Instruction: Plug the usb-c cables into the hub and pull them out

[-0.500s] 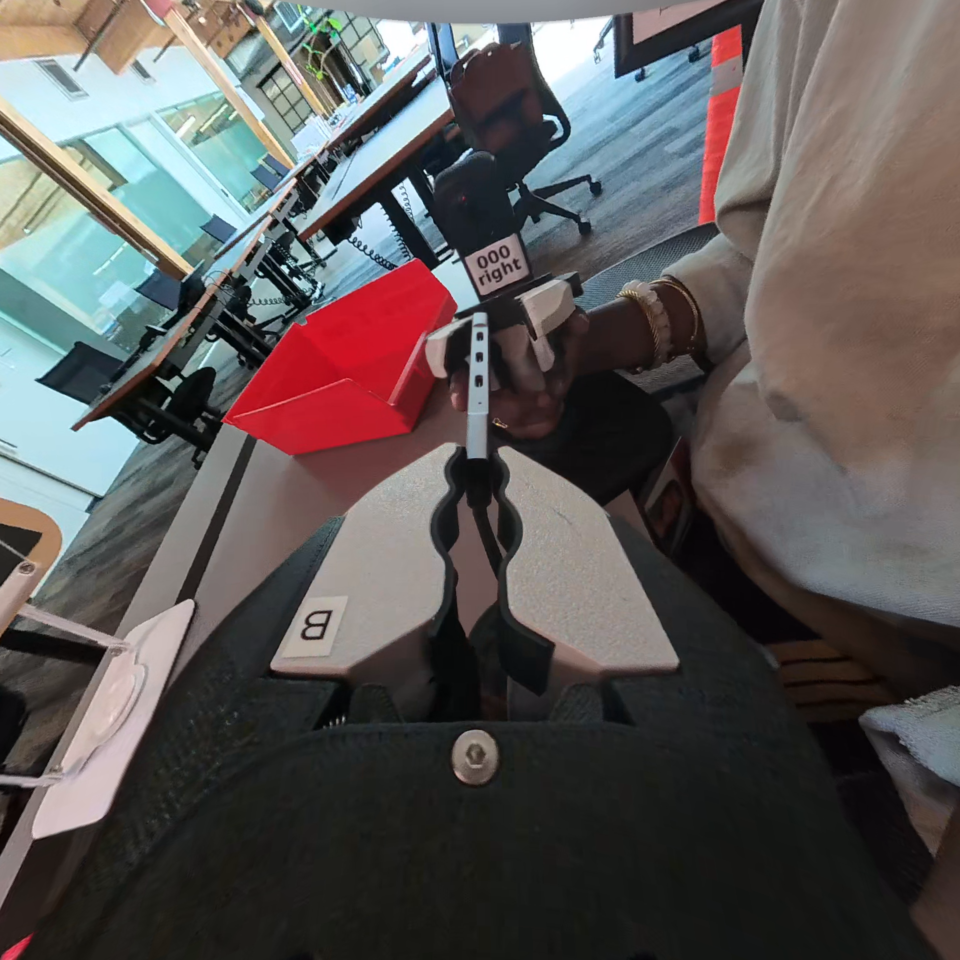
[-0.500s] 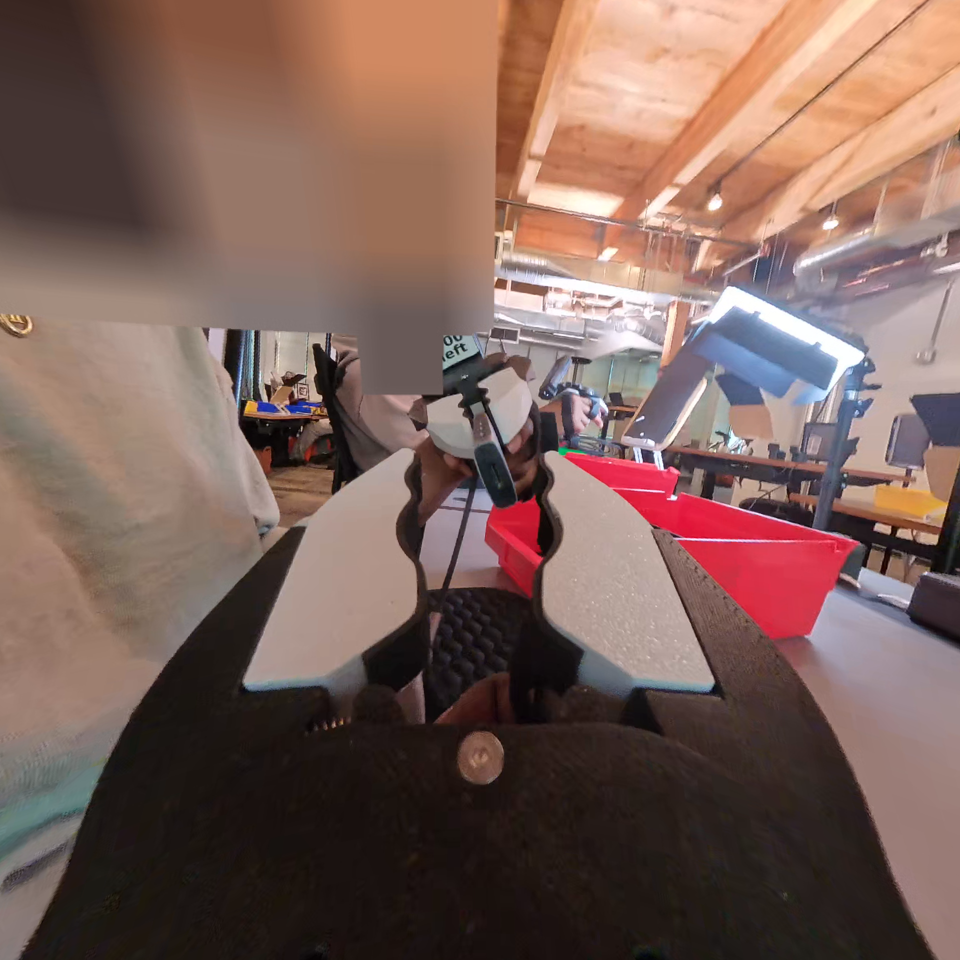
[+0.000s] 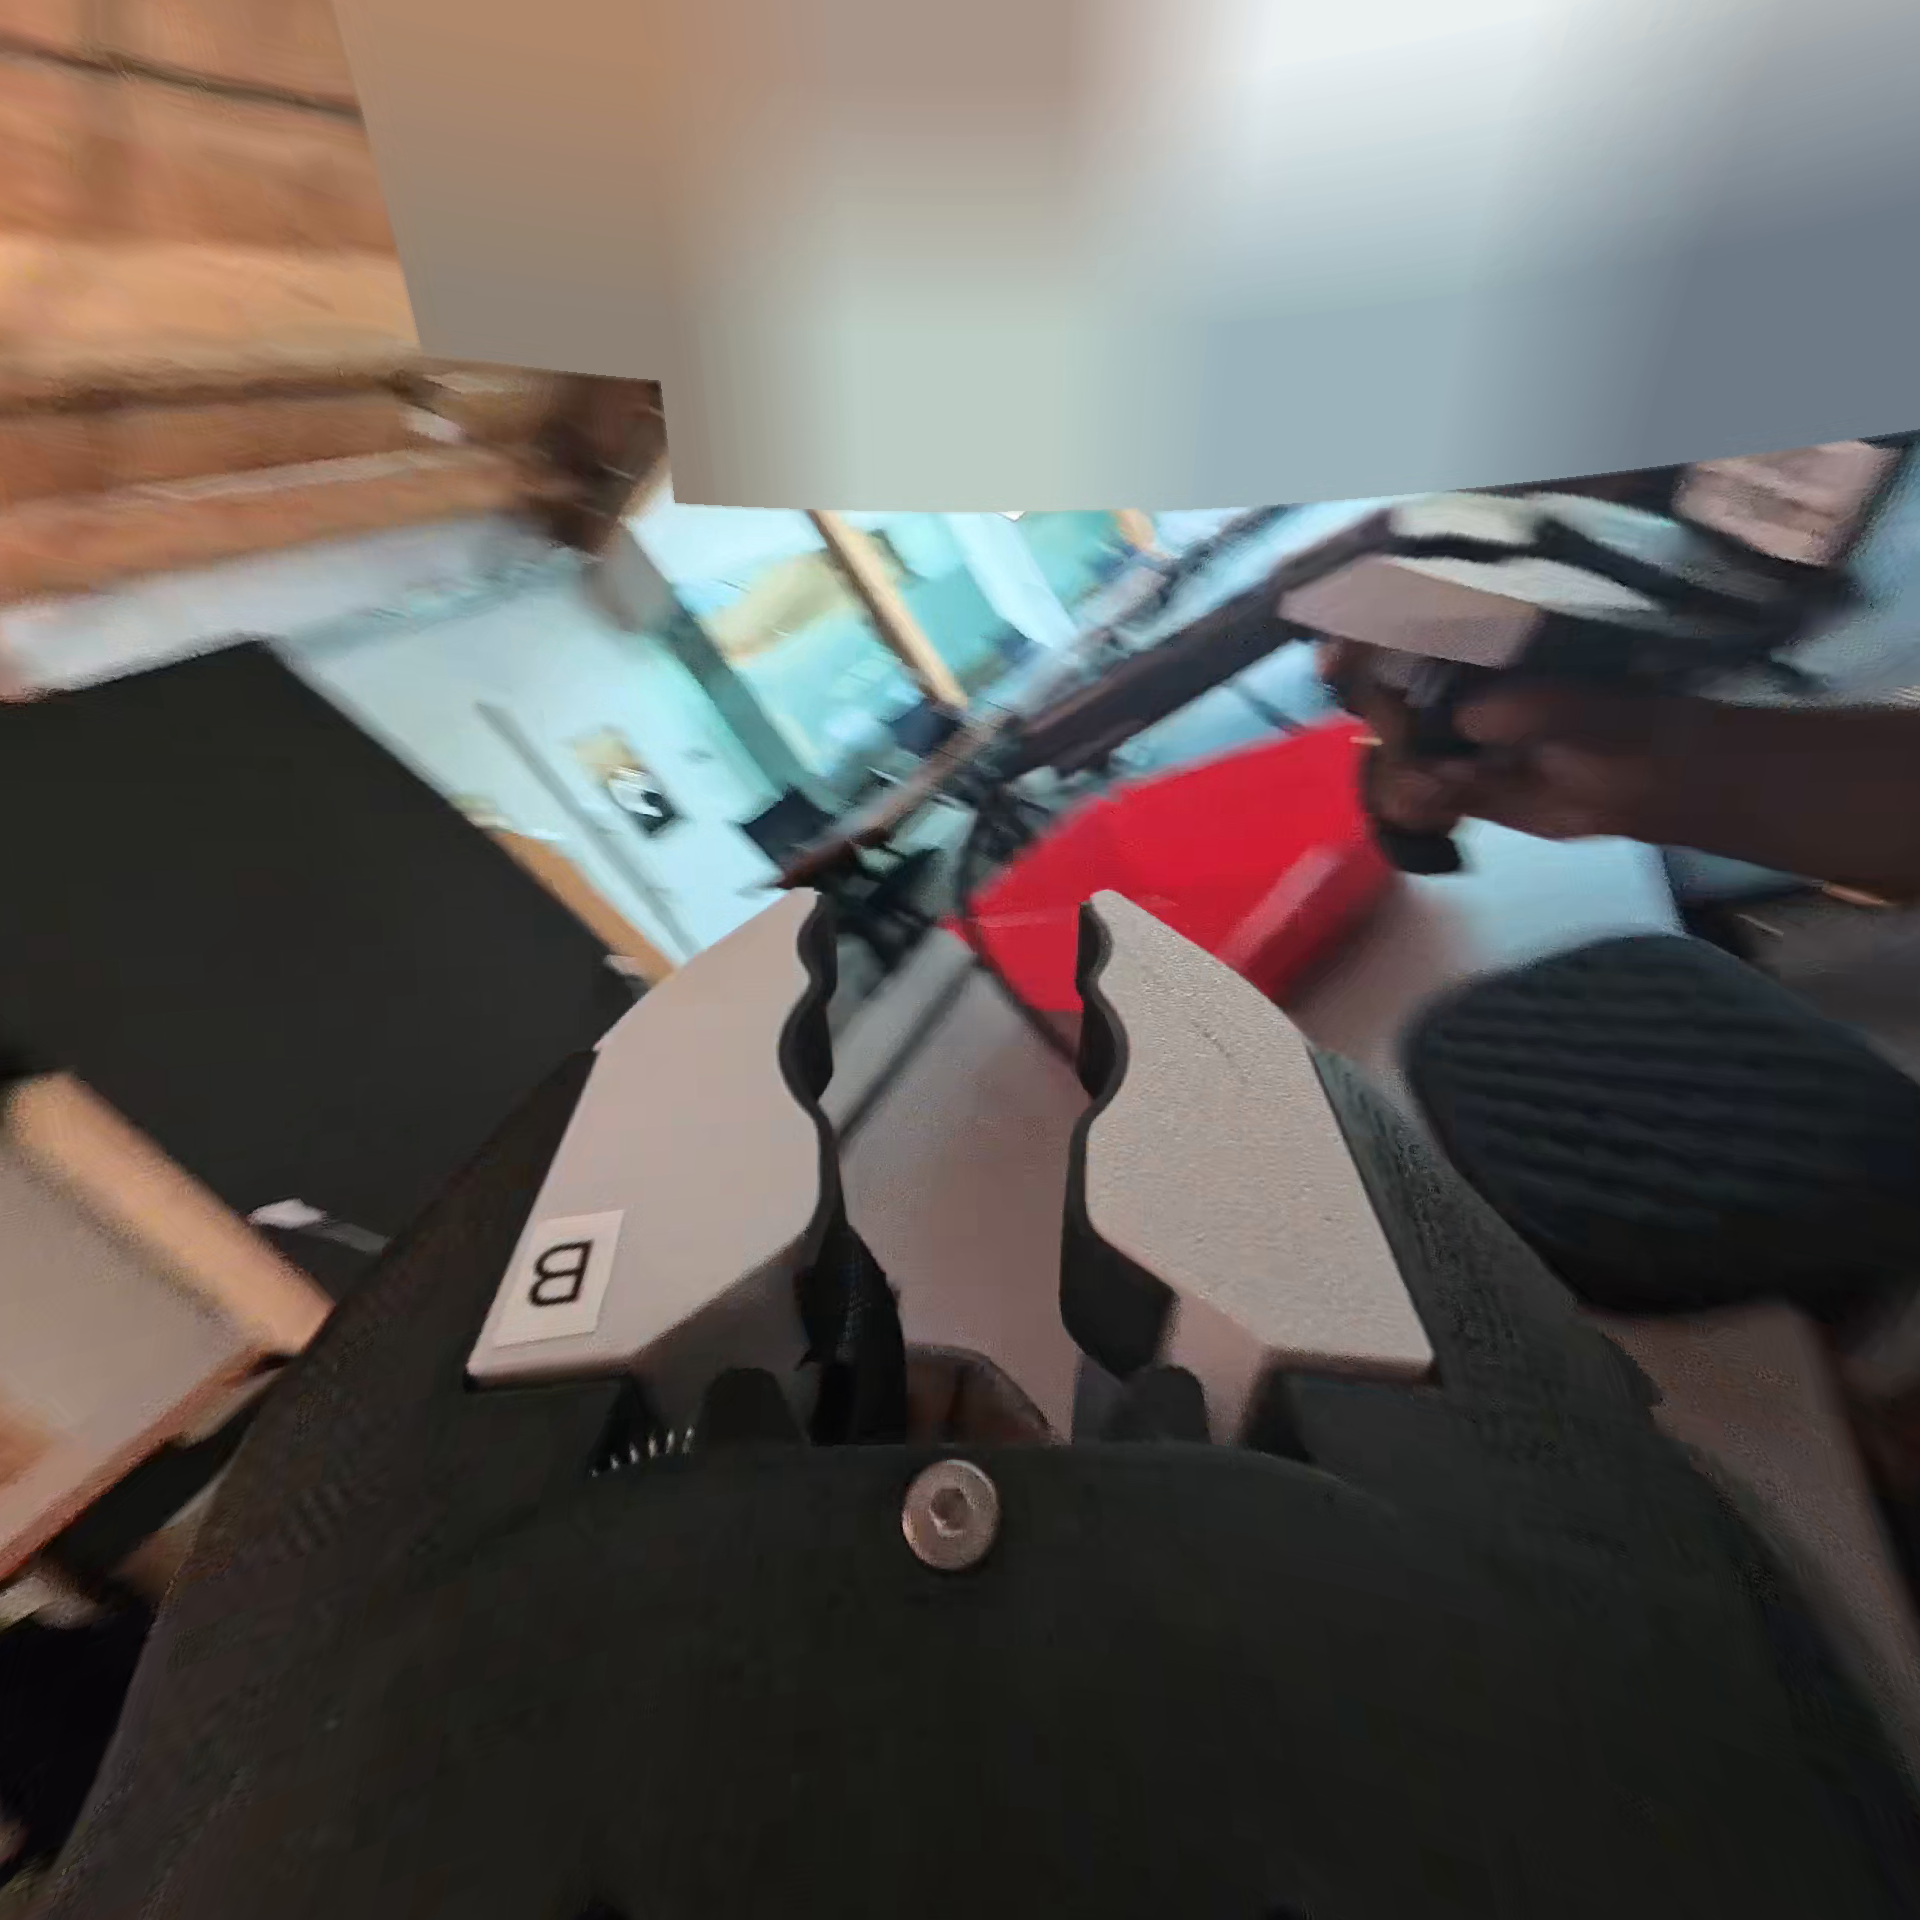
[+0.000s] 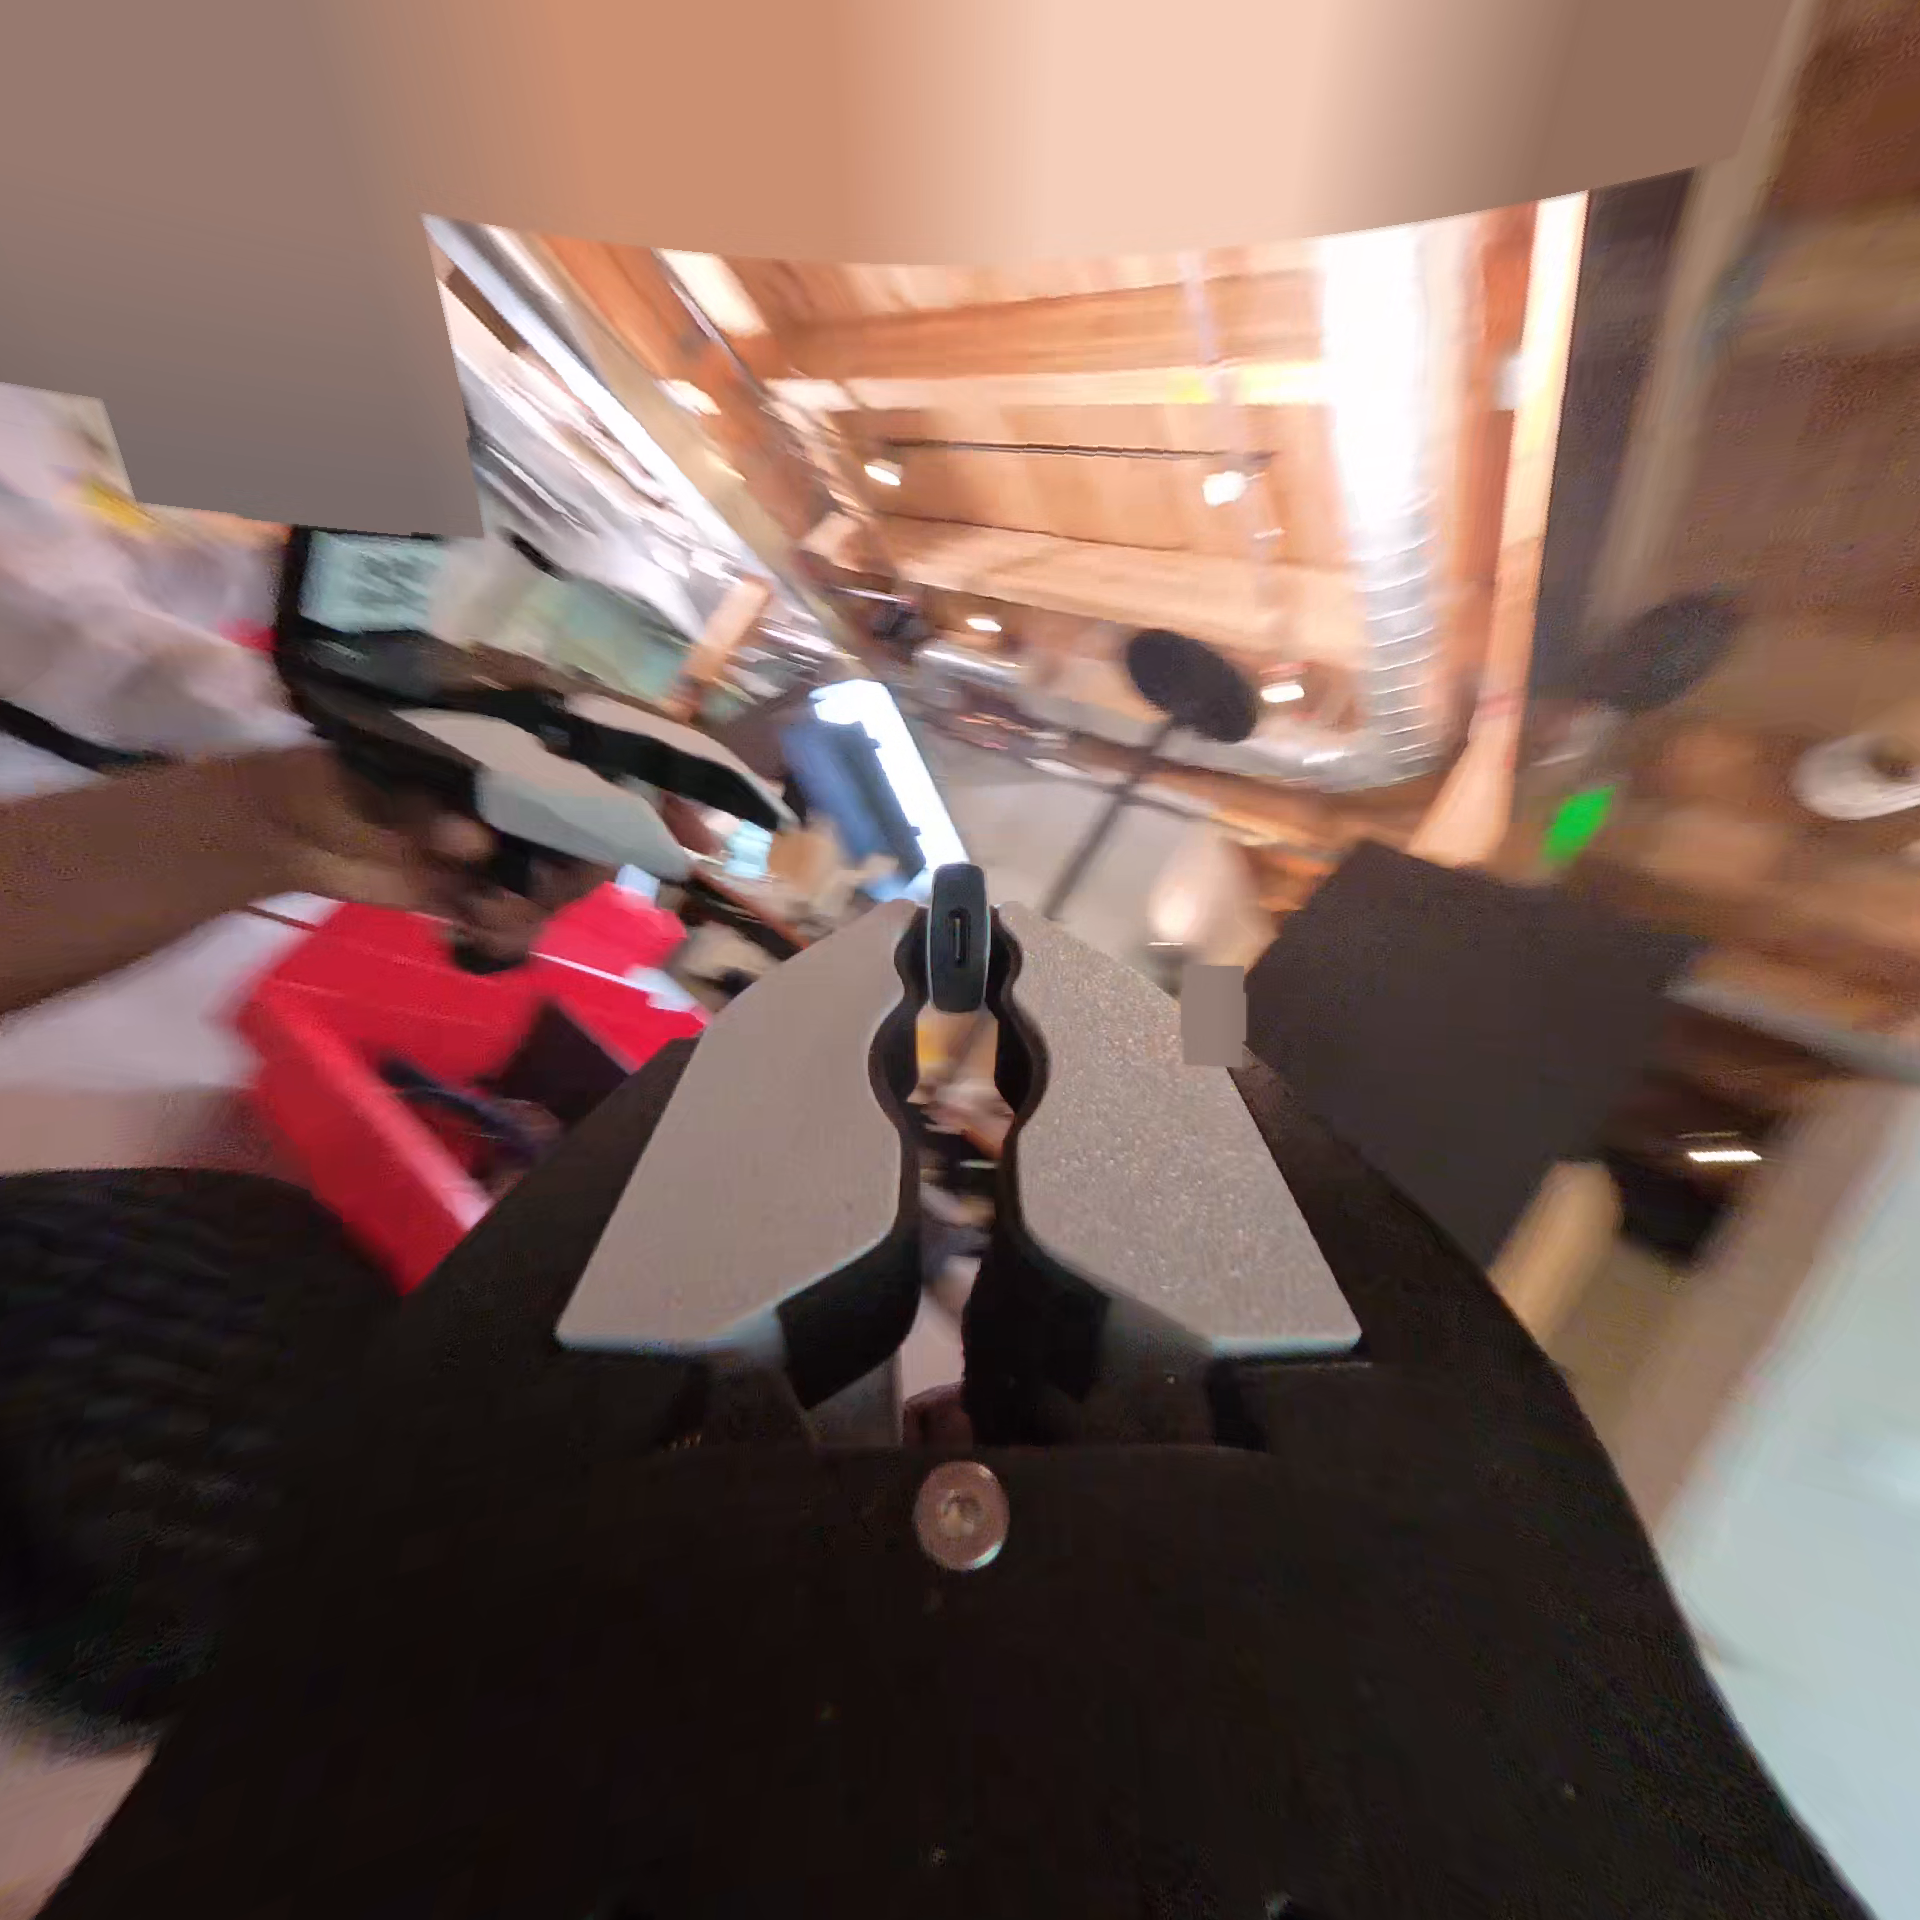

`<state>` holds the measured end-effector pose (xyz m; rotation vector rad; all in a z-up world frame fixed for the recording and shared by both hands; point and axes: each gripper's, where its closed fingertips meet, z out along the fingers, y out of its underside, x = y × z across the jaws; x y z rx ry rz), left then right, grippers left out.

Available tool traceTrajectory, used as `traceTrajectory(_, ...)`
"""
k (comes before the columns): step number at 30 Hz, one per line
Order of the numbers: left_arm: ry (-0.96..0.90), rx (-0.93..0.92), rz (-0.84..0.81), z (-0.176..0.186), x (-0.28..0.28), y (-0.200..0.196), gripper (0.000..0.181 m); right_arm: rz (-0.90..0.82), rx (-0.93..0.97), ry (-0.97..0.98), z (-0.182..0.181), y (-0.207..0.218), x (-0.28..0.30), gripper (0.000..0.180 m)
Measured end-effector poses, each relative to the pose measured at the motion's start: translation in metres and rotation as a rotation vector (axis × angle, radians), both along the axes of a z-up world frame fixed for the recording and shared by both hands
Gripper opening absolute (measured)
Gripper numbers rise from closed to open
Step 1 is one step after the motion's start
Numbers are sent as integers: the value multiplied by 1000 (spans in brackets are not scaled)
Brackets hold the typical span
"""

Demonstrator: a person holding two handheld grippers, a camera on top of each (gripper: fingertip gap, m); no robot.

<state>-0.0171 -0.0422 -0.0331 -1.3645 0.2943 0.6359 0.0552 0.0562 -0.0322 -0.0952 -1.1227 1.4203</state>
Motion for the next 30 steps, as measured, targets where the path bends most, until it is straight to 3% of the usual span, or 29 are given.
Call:
traceTrajectory(4,8,282,244,38,-32,-41,42,-260,168,145,6,20,-7,9)
traceTrajectory(8,-16,377,279,53,-31,-65,38,-383,627,-4,-74,20,-39,8)
traceTrajectory(10,-34,387,303,54,-33,-73,35,-382,752,-129,-110,22,-44,8)
traceTrajectory(15,-88,379,298,55,-32,-81,33,-203,740,-536,-165,23,-31,9)
traceTrajectory(21,-158,329,360,45,-43,-92,33,-89,723,-780,-190,24,-15,20)
traceTrajectory(27,-482,65,358,-13,-68,-86,34,-24,653,-989,-211,25,-7,32)
traceTrajectory(30,-559,-121,525,-53,-91,-93,35,75,560,-1166,-213,24,4,43)
